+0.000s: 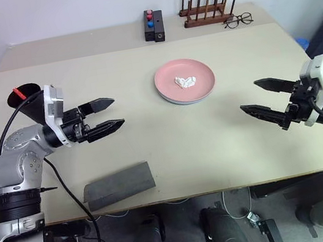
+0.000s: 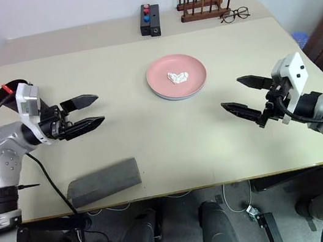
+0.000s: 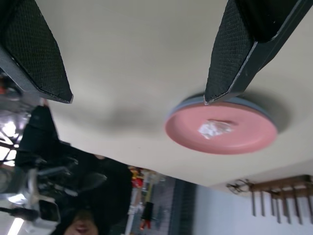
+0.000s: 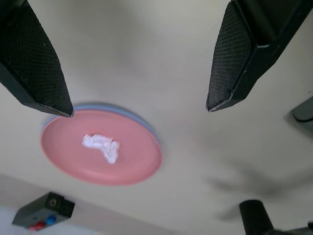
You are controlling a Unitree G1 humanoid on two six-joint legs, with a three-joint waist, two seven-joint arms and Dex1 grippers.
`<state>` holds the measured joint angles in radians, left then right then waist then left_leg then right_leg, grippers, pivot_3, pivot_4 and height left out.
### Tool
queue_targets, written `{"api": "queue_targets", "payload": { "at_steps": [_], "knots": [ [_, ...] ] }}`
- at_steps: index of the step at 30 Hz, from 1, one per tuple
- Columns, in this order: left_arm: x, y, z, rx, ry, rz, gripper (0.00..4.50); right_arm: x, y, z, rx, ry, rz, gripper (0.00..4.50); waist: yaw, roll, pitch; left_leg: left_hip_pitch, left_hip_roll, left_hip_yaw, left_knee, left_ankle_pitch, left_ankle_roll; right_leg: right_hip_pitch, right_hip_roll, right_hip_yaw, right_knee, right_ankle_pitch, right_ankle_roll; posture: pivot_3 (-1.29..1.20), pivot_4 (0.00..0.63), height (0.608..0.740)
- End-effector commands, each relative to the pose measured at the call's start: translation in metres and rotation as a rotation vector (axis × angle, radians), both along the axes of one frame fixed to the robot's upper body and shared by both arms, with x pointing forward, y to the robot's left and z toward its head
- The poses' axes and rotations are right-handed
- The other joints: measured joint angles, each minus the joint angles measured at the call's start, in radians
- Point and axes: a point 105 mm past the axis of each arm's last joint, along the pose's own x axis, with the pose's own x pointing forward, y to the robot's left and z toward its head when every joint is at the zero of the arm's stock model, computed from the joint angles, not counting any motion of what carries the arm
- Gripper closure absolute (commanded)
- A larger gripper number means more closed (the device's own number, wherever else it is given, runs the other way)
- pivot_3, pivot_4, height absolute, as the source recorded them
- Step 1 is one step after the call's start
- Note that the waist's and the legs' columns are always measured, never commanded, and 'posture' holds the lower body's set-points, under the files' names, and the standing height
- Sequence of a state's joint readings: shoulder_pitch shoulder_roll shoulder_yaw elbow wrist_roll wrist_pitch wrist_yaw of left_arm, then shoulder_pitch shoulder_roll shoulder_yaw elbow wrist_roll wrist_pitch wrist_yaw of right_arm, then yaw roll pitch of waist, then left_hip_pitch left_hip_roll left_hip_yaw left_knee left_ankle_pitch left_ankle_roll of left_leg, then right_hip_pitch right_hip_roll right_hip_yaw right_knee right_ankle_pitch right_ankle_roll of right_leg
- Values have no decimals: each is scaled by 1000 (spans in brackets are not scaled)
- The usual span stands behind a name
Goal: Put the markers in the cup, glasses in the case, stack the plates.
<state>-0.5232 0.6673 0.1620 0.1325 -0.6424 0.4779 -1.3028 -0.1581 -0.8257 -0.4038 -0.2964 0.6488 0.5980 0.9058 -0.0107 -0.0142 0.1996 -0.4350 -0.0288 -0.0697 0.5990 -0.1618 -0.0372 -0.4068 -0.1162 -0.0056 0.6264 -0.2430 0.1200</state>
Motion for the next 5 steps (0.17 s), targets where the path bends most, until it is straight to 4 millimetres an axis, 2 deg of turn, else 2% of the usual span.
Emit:
{"api": "queue_targets", "payload": {
  "at_steps": [1, 5],
  "knots": [
    [-6, -1, 15, -24, -58, -2, 0, 4, -3, 11, -28, -49, -5, 97, 0, 0, 0, 0, 0, 0, 0, 0, 0, 0, 0, 0, 0, 0, 0, 0, 150, 740],
    [-6, 1, 6, -31, -45, 16, 0, 7, -1, 16, -48, -55, 16, 97, 0, 0, 0, 0, 0, 1, 0, 0, 0, 0, 0, 0, 0, 0, 0, 0, 150, 740]
  ]
}}
